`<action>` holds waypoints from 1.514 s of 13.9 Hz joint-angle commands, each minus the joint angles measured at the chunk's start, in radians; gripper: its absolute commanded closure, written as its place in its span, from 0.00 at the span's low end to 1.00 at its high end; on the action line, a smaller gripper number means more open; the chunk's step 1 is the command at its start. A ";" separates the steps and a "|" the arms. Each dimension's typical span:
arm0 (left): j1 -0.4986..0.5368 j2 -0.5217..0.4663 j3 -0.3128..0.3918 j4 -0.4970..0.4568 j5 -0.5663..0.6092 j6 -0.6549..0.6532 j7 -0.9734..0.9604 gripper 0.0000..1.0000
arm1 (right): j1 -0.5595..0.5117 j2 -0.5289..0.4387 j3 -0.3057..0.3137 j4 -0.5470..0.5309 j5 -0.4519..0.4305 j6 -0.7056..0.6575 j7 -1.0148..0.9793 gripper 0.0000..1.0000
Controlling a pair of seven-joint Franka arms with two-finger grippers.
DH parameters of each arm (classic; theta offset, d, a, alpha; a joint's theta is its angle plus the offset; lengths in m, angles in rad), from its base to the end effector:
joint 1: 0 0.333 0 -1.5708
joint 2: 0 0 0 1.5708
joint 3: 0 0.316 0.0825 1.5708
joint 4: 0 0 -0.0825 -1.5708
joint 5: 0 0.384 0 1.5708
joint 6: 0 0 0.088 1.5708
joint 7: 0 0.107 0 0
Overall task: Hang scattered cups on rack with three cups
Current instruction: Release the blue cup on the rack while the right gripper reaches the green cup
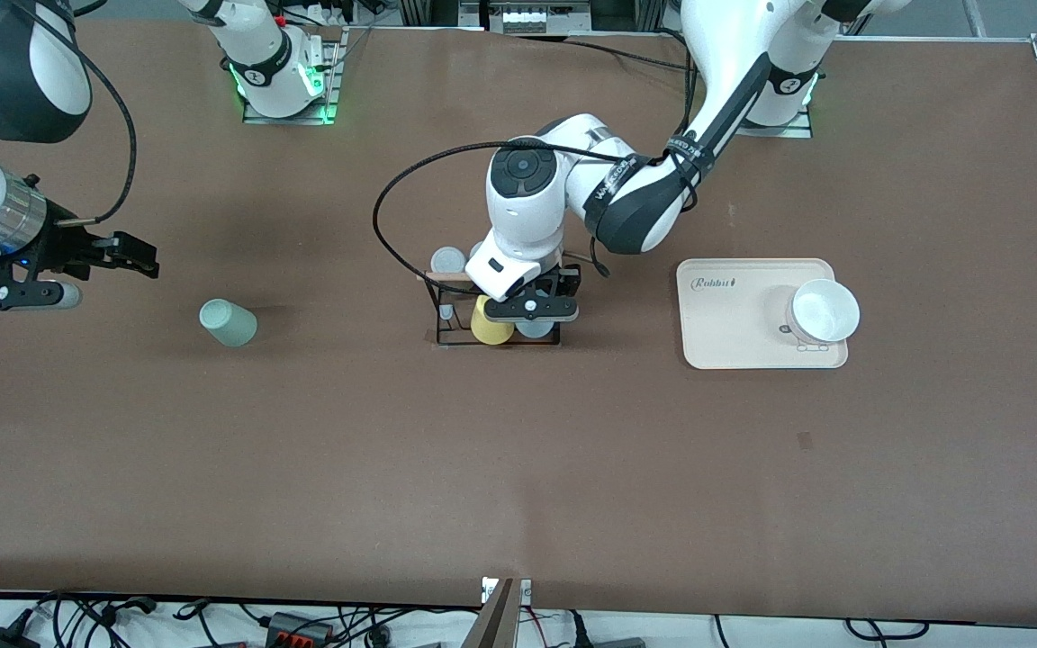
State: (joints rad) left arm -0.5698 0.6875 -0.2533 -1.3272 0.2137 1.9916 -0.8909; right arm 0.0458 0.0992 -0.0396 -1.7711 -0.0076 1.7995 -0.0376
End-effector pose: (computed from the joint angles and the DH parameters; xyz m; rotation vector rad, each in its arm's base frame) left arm 0.5369 -0.4986 0.3362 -3.1170 -0.0553 -0.0402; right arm 0.5848 0.0037 0.4919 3.1287 0.0717 -0.1110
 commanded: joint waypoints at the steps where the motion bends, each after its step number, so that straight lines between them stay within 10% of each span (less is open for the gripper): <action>1: -0.005 0.001 0.002 -0.007 0.027 0.001 0.004 0.71 | 0.006 0.017 0.000 -0.011 -0.012 0.024 -0.005 0.00; 17: 0.001 0.000 0.002 -0.073 0.056 0.073 0.046 0.68 | 0.006 0.109 0.000 -0.083 -0.012 0.120 0.010 0.00; 19: 0.002 -0.002 0.000 -0.073 0.055 0.070 0.032 0.00 | 0.006 0.108 0.000 -0.083 -0.012 0.120 0.010 0.00; 21: 0.007 -0.011 0.000 -0.072 0.055 0.062 0.043 0.00 | 0.006 0.108 0.000 -0.083 -0.012 0.121 0.008 0.00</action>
State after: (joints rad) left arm -0.5685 0.6949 -0.2516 -1.3906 0.2432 2.0540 -0.8561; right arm 0.0494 0.2170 -0.0397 -1.8400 -0.0076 1.9061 -0.0371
